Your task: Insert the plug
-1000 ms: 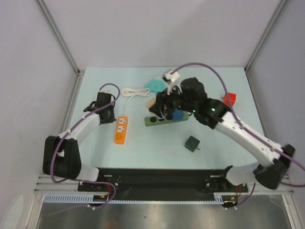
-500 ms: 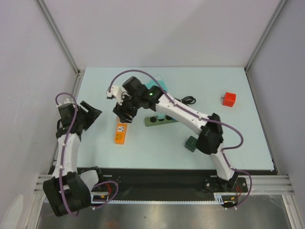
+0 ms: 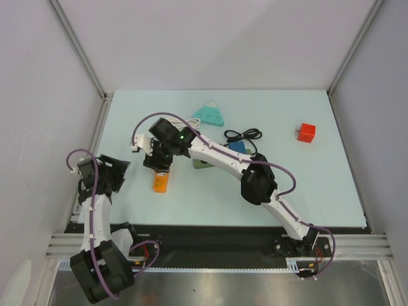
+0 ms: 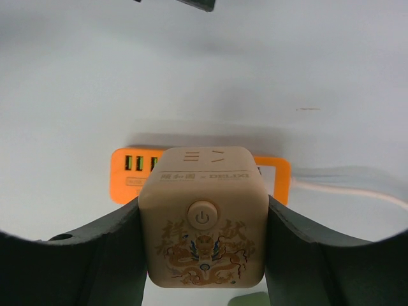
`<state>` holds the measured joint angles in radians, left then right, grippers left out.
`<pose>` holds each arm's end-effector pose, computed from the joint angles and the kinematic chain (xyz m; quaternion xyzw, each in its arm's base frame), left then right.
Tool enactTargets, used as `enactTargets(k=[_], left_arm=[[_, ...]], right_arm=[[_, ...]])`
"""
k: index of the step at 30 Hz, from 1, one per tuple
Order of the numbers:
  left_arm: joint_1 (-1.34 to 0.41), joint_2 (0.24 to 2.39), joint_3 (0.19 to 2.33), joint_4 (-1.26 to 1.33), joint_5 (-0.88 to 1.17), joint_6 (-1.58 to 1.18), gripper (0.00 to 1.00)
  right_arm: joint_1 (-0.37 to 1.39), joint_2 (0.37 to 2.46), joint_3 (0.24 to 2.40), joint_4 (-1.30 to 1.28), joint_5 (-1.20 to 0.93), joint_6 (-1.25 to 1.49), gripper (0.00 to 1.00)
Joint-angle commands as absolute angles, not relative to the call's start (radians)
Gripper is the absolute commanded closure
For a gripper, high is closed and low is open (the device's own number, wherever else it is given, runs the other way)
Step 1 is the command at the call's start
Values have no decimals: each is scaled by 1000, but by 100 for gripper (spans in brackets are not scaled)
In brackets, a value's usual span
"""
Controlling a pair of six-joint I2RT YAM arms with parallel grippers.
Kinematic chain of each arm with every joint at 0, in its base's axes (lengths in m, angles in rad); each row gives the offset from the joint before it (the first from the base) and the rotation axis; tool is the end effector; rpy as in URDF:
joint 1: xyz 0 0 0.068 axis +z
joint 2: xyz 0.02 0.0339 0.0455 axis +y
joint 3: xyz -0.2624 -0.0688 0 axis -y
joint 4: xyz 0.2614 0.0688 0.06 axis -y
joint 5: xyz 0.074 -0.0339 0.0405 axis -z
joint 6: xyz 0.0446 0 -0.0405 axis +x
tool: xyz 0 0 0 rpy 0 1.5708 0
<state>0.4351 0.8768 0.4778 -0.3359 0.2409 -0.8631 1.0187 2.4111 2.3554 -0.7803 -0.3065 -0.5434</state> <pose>0.1889 0.0761 0.1903 -0.5096 0.7523 -0.1929 0.3704 0.2811 0.4821 0.2475 -0.6883 0.6164 0.2220 0.3115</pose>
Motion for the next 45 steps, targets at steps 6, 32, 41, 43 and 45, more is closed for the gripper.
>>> enactTargets(k=[6,32,41,43,45], left_arm=[[445,933,462,-272,253,-838,25],[446,923,433,-245,252,-792,26],[446,917,425,-242,244,-793,26],[446,922,426,-239,242,-795,26],[446,925,429,-241,245,-793,26]], right_arm=[[980,2497,2462,-764,-305,-538,100],[997,2503,2459,-930,-350,-555,100],[1008,2551,2474,-928,-365,-560,100],[1011,2562,2473,-930,-365,-568,100],[1011,2580,2473,-934,-354,-577,100]])
